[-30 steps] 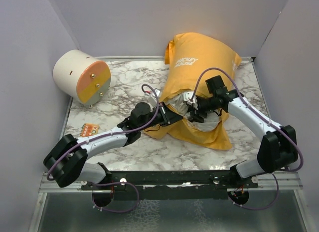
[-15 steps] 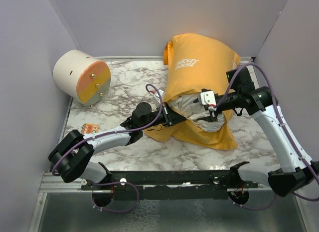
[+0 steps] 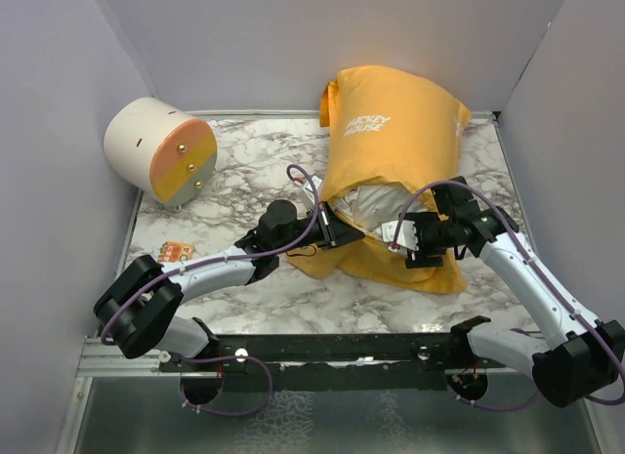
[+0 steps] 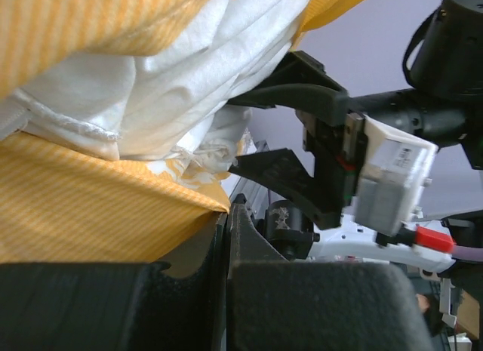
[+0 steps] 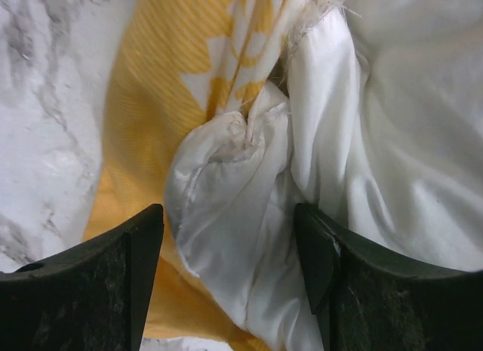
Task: Put the pillow into the pillowcase
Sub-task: Stuff the pillow into the pillowcase.
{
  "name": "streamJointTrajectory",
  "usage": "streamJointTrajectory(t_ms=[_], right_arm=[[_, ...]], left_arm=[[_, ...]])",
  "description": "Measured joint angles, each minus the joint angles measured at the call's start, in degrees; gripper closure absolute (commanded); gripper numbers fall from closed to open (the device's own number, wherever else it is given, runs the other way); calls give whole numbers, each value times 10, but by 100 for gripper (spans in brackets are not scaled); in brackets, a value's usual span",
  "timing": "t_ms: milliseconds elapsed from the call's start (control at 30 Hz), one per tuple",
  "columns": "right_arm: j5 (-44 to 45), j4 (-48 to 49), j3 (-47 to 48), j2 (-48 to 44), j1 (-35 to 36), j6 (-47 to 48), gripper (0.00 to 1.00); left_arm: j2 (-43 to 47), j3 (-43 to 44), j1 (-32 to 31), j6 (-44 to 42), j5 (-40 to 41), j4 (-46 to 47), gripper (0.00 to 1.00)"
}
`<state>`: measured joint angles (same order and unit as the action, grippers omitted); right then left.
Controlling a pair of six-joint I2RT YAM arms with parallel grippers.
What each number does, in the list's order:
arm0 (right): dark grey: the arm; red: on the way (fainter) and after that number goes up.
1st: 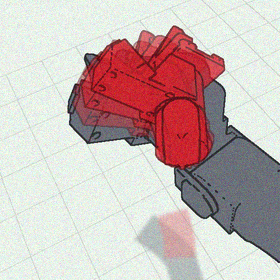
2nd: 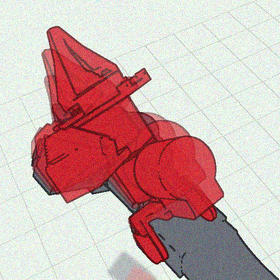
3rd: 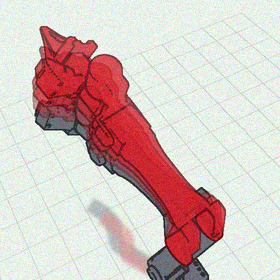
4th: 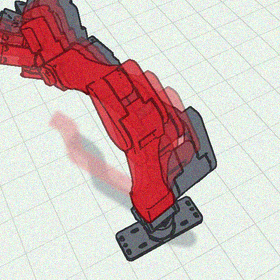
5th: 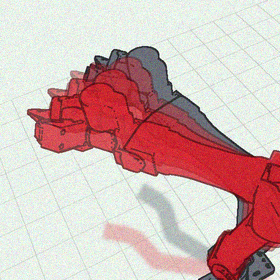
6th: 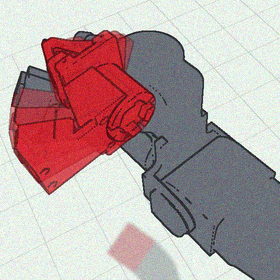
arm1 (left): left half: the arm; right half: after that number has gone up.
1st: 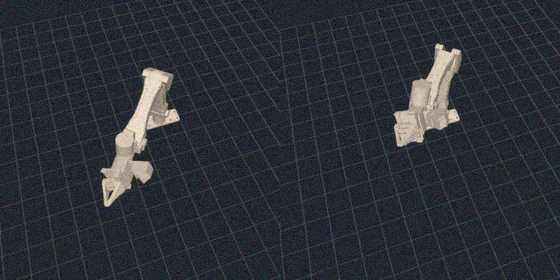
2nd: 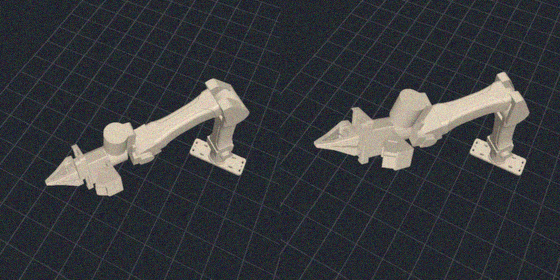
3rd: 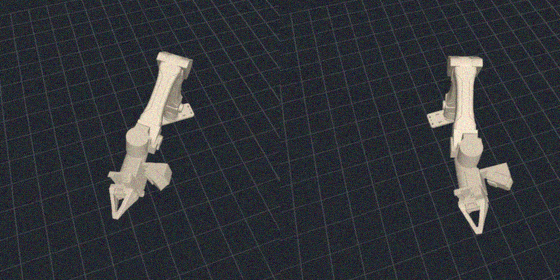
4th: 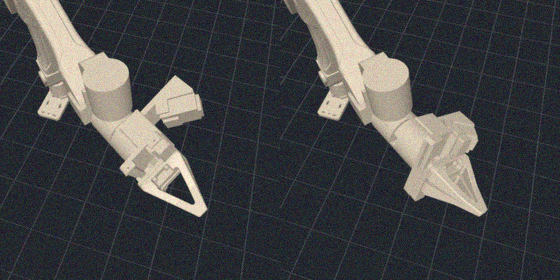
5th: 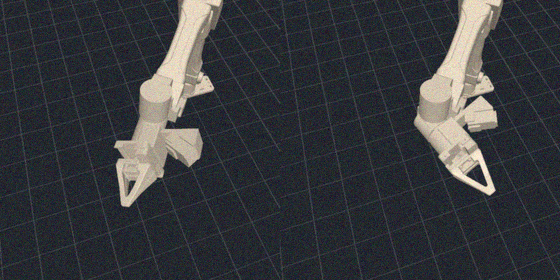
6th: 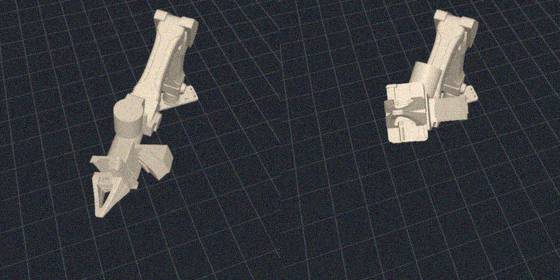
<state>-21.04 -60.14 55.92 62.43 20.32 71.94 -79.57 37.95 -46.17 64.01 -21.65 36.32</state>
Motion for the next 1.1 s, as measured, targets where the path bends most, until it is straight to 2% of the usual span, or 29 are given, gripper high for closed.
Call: streamJointTrajectory(t_ms=[33,133,200,367,567,700,800,900,1100], right_arm=[[12,14,-9,1,-1,2,38],[35,54,-30,13,-2,14,74],[40,75,-30,23,-2,16,90],[26,95,29,68,-6,-8,99],[-31,144,111,115,-8,-102,99],[-56,244,64,131,-8,-193,99],[-64,285,16,155,-10,-216,99],[-81,294,-34,162,-17,-192,95],[-181,192,-52,144,-73,-44,69]], left_arm=[[0,0,0,-1,-1,0,100],[0,0,0,-2,-4,-3,100],[1,0,0,-3,-7,-7,100],[4,0,0,-8,-11,-16,100],[4,0,-5,-18,-10,-26,100],[3,17,-17,-30,-9,-51,100],[10,28,-18,-35,-9,-63,100],[44,28,-7,-39,-10,-91,100],[124,29,38,-64,-16,-144,100]])
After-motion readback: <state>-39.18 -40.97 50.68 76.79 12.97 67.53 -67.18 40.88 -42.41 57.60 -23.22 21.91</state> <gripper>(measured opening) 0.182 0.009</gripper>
